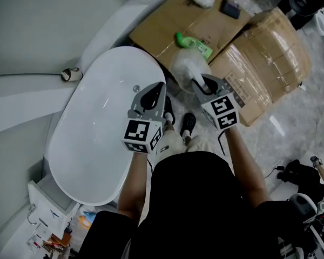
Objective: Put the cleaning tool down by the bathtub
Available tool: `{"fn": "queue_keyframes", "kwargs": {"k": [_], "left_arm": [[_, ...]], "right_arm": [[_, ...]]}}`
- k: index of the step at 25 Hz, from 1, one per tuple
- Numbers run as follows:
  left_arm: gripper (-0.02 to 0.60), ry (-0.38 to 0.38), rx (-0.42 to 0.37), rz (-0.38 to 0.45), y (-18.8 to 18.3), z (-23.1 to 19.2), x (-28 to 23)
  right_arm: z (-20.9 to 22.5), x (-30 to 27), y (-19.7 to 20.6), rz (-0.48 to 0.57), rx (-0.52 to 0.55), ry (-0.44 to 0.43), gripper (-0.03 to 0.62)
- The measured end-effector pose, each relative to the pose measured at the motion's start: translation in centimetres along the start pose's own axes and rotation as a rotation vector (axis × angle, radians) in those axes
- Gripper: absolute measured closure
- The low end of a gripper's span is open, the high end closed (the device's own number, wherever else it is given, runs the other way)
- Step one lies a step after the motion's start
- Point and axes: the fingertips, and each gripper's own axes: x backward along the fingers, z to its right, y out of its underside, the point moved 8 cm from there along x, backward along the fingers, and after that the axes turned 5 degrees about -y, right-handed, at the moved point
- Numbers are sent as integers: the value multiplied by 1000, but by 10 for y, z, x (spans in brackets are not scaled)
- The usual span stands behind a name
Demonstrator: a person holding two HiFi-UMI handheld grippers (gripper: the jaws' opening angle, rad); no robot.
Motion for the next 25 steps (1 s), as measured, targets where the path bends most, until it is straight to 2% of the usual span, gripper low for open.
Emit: {"fn": "queue_keyframes", "kwargs": {"k": [7,18,25], "left_arm": [[583,78,-31,-50,1,-25,-39],[583,133,-33,-117,16,-76,-85],[583,168,-50,-142,24,-99,-101]], "right_arm": [[14,-46,2,-48,-34,5,500],[39,-116,25,-143,-103,37,500],[46,-145,37,-172,-102,49,500]]}}
